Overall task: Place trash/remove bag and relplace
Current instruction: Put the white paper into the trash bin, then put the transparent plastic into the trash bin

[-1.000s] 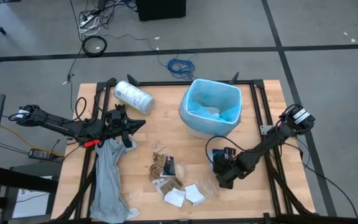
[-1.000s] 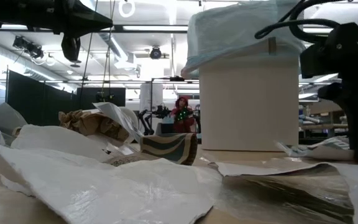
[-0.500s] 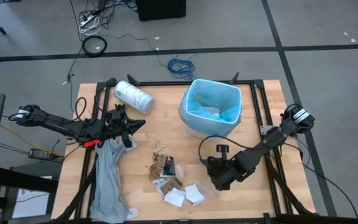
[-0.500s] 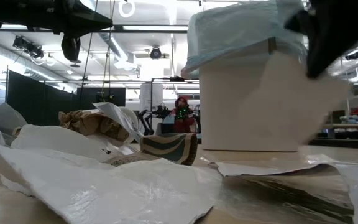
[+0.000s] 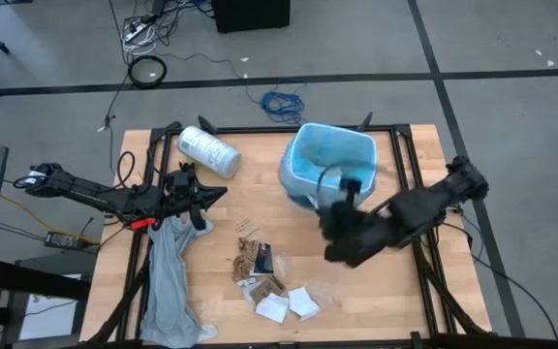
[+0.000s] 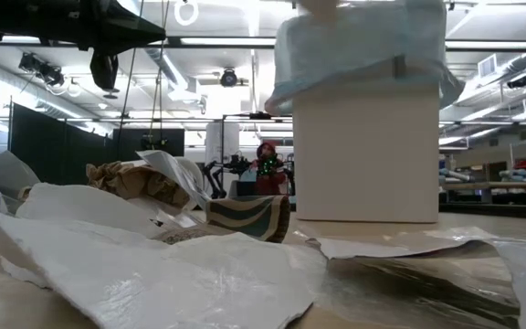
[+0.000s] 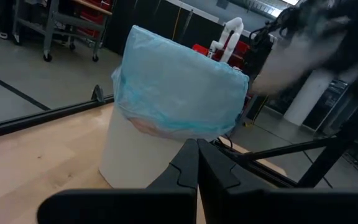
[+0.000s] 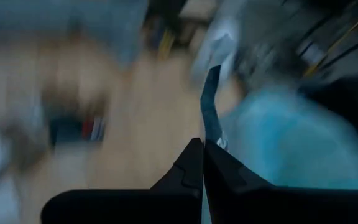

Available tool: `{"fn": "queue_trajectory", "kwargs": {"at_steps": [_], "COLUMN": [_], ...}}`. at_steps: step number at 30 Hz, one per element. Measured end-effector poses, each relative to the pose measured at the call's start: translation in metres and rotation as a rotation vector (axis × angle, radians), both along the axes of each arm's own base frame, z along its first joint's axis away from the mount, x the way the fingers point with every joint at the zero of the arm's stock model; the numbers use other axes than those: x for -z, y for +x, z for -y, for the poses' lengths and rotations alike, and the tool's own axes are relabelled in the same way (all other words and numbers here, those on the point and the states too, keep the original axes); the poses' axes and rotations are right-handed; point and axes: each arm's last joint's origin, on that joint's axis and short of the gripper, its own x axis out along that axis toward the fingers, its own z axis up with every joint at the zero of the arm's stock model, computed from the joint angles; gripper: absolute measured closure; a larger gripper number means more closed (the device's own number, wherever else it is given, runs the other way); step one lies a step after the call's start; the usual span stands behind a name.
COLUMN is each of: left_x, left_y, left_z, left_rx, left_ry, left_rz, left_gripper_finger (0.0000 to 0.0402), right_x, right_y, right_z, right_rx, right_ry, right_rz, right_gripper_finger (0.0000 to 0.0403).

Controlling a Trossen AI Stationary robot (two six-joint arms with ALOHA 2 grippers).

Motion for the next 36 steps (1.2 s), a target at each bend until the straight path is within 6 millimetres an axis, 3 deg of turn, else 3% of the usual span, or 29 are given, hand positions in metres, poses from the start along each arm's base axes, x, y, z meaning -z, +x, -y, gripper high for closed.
{"fn": "queue_trajectory", "kwargs": {"at_steps": [5, 9, 12, 16, 27, 36], "left_x": [0.0, 0.0, 0.0, 0.0, 0.0, 0.0], "left_y": [0.0, 0.0, 0.0, 0.0, 0.0, 0.0], "left_z": [0.0, 0.0, 0.0, 0.0, 0.0, 0.0], "left_rx": [0.0, 0.0, 0.0, 0.0, 0.0, 0.0], "left_ry": [0.0, 0.0, 0.0, 0.0, 0.0, 0.0], "left_rz": [0.0, 0.0, 0.0, 0.0, 0.0, 0.001], "left_gripper_finger": [0.0394, 0.0394, 0.0394, 0.0394, 0.0394, 0.0394], "right_x": [-0.073, -0.095, -0.084, -0.053, 0.015, 0.015], "right_y": [-0.023, -0.039, -0.04, -0.034, -0.014, -0.016], "right_z": [0.017, 0.037, 0.051, 0.061, 0.062, 0.078], "right_rx": [0.091, 0.161, 0.183, 0.222, 0.262, 0.282], "right_ry": [-0.129, -0.203, -0.166, -0.079, -0.029, 0.01], "right_rz": [0.275, 0.314, 0.255, 0.078, -0.182, -0.212], "right_gripper_finger": [0.0403, 0.0403, 0.0403, 0.0403, 0.0391, 0.0288]}}
